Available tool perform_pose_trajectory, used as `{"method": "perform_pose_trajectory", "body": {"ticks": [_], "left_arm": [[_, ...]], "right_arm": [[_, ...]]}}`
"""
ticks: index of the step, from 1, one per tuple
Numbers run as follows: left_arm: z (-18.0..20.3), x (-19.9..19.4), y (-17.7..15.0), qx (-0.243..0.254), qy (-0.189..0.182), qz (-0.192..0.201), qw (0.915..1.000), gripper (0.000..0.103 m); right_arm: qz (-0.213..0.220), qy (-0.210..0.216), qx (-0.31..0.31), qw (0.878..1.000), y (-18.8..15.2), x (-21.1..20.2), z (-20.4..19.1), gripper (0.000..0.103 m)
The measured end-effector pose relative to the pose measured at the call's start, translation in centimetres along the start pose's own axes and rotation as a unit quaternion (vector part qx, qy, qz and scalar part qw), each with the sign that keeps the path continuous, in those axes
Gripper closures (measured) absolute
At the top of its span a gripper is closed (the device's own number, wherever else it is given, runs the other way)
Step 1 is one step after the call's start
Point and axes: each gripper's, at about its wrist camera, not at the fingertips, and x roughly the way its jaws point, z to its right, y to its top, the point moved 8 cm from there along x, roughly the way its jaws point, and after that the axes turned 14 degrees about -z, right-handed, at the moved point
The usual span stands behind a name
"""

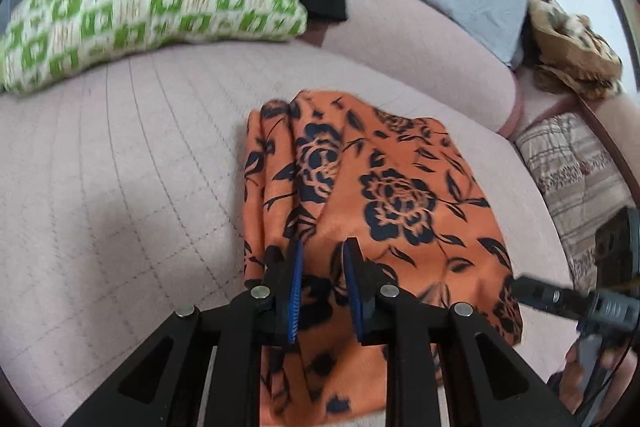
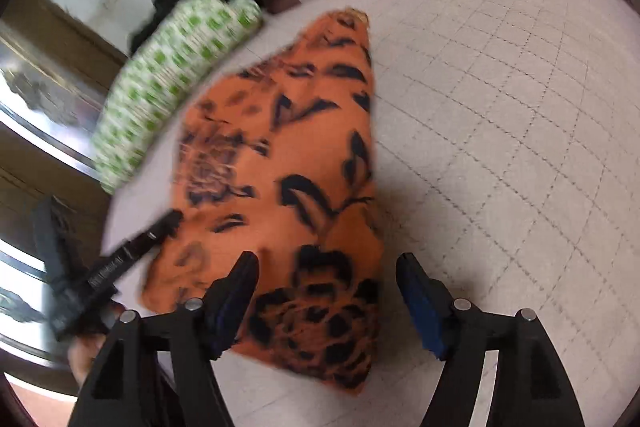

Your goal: Fold small clothes

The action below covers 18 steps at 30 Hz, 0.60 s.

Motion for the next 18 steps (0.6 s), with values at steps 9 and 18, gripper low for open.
{"method": "perform_pose_trajectory", "body": {"ticks": [9,18], "left_arm": [[-0.9,0.9,-2.0,0.009,0.058,-0.035,0.9977,0.081],[-1.4,0.7,-3.8,0.007,0.050,-0.049,0.9975,0.081]], "right_arm": [[-0.064,-0.055,-0.037,0.996,0.5,2.3,-0.8,0.049],[-0.019,0.040,0.070,0.997,11.0,2.9,2.5,0.021]]}}
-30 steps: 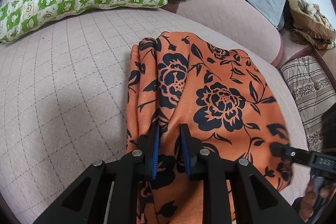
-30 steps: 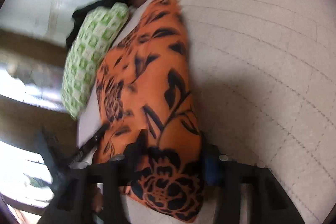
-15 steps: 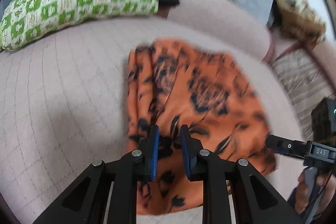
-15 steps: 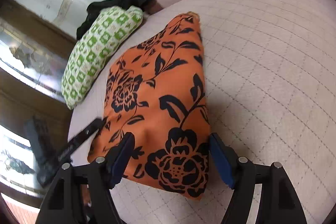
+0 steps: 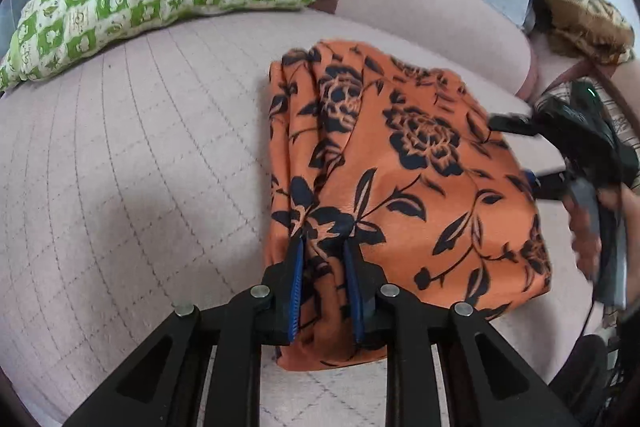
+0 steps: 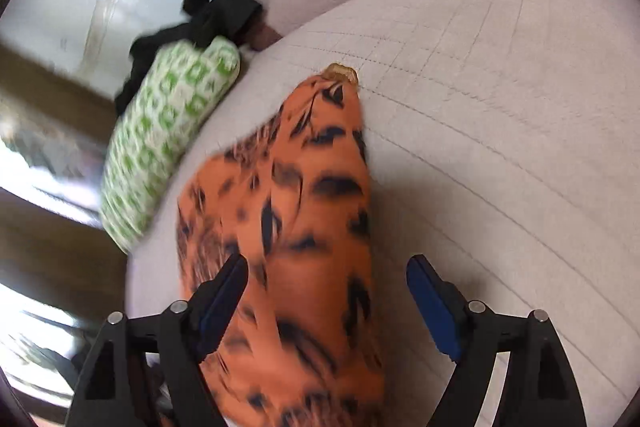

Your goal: Fold small clothes

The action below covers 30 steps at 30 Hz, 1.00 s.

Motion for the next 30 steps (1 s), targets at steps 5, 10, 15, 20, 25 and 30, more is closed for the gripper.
{"method": "perform_pose_trajectory", "body": {"ticks": [5,10,15,20,25,30], "left_arm": [[0.1,0.1,-0.1,0.006,0.015,0.001,0.9999,0.081],[0.3,0.1,0.2,0.006,0.016,0.007,0.9998,0.081],[-0.5,-0.9,0.0,-0.018,-0.018,0.012,0.9996,0.081],[-0.6,-1.0,-2.1,-0.012,0.002,-0.008,0.9999,0.080],[-1.1,-3.5,-1.3,-0.036,-0.046,0.016,0.9981,0.079],[-1.8,-4.7,3.2,-0.032,-0.118,0.034,0.9919,0.045]], "right_arm": [[0.006,-0.083,-0.081,0.993,0.9,1.9,-2.7,0.068],[0.023,-0.142,-0.114,0.983,-0.1,1.9,-2.2,0.059],[0.078,-0.136,-0.116,0.981,-3.1,-2.2,-3.5,0.033],[0.082,-0.058,-0.152,0.983,-8.6,-4.0,-7.5,0.033],[-0.045,-0.009,-0.137,0.990,-12.4,2.8,-7.2,0.032],[-0.027,-0.012,-0.147,0.989,-13.3,3.1,-7.3,0.031]]}}
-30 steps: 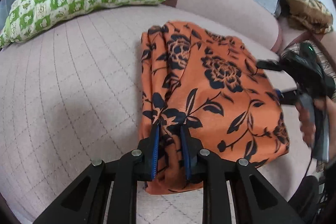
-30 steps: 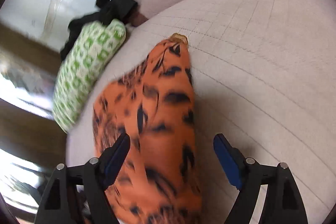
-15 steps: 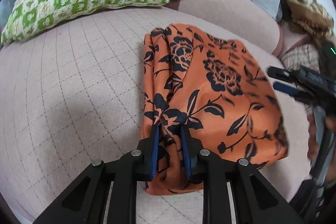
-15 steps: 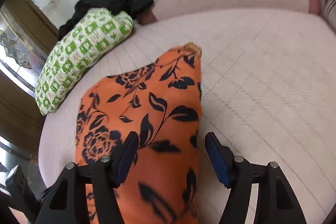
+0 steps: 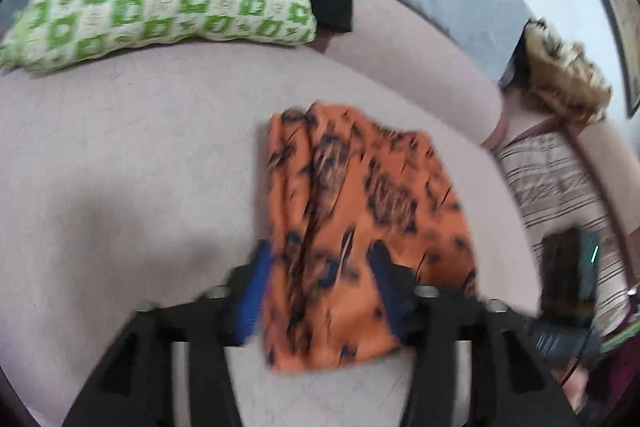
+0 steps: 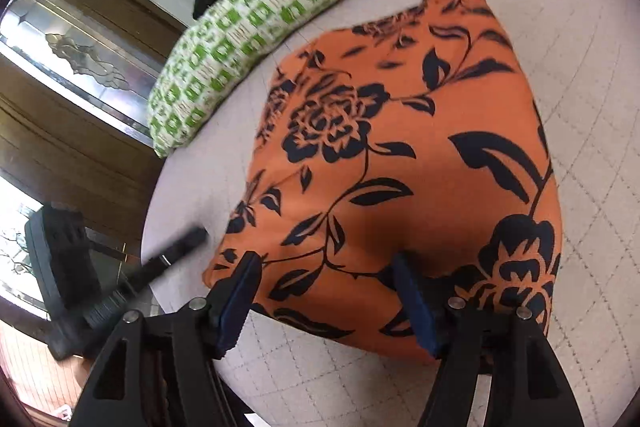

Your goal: Fold small clothes

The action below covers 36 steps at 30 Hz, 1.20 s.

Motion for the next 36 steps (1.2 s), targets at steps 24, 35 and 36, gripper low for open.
{"method": "perform_pose_trajectory", "body": {"ticks": [24,35,36], "left_arm": [[-0.8,7.6,8.2,-0.002,0.025,-0.047,0.9986,0.089],[-2.9,6.2,6.3,-0.044,0.025,-0.059,0.9970,0.093],[-2.4,5.2,6.1,-0.036,0.019,-0.048,0.9980,0.093]], "right_arm": [[0.001,0.030,-0.028,0.999,-1.0,-0.1,0.6,0.030],[-0.002,0.012,-0.032,0.999,-1.1,0.2,0.0,0.022],[-0.003,0.015,-0.029,0.999,-1.0,0.1,0.1,0.022]]}}
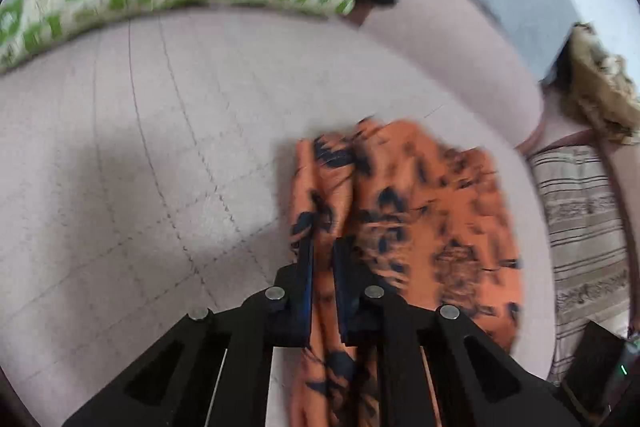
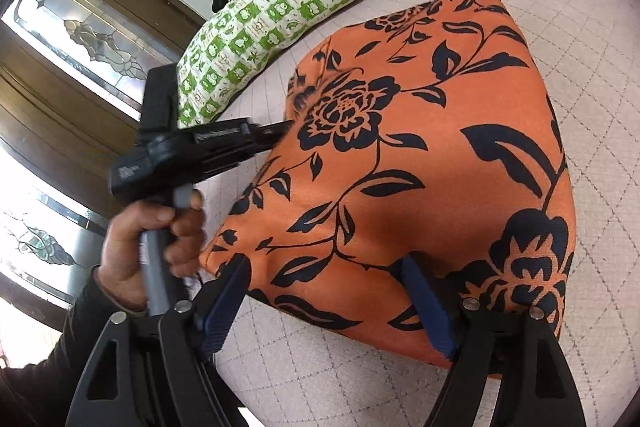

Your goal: Fold small clothes

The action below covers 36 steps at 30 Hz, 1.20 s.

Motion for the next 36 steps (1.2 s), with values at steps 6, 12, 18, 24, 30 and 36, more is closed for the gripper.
{"method": "perform_pose_trajectory", "body": {"ticks": [6,12,18,24,30,36], "left_arm": [[3.5,-4.4,-4.7,0.048,0.015,0.054,0.9973,0.055],[4.0,0.0,-8.1,0.066,0.084,0.006,0.9942,0.074],[3.6,0.3,-8.6,0.058,0.066,-0.006,0.9961,0.082],[3.5,-0.7,-9.5,0.068,0.083,0.002,0.9943,0.076],[4.0,-2.2,-9.9,0.069,0.109,0.023,0.9914,0.046],[3.6,-2.4,-9.2,0.065,0.123,0.021,0.9901,0.045]], "right_arm": [[0.010,0.004,0.016,1.000,-0.1,-0.3,0.0,0.022],[0.056,0.012,0.010,0.998,-0.5,-4.7,-1.1,0.021],[0.102,-0.013,0.082,0.991,-0.6,-9.6,4.3,0.016],[0.099,0.018,0.134,0.986,-0.9,-9.4,7.3,0.016],[0.085,0.021,0.130,0.988,-1.5,-8.3,6.9,0.016],[0.077,0.012,0.116,0.990,-0.1,-7.9,6.7,0.016]]}}
